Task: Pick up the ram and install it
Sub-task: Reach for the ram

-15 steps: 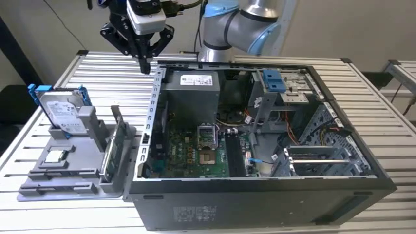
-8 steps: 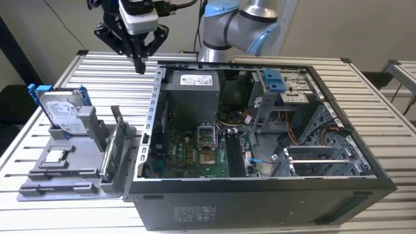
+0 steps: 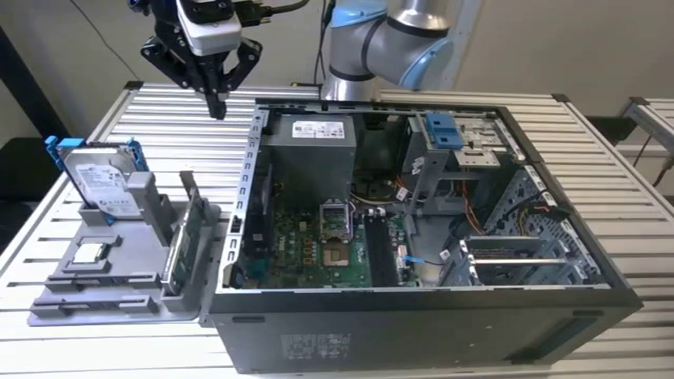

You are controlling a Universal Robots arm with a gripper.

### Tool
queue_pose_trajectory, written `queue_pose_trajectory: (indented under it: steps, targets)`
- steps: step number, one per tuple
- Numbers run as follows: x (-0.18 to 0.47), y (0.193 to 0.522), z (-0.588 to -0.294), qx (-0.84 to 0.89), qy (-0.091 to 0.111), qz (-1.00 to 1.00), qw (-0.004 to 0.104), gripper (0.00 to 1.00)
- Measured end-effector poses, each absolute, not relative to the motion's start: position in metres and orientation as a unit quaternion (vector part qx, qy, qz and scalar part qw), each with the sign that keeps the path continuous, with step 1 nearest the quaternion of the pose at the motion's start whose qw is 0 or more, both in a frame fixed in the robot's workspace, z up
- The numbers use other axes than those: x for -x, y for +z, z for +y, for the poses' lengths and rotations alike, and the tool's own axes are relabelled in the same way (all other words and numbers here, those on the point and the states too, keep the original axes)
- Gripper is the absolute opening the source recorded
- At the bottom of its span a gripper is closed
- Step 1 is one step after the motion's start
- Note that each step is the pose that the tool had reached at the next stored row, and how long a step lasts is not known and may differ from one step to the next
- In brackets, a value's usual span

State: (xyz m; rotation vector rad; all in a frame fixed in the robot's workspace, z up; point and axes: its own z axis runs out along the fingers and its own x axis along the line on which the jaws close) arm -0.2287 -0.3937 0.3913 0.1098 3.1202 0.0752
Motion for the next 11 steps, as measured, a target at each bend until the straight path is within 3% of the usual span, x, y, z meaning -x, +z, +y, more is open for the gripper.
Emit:
queue_pose_trajectory:
  steps: [11]
  targets:
    - [0.256,0.391,-0.394,-0.035,0.024,0.999,0.009,0.11]
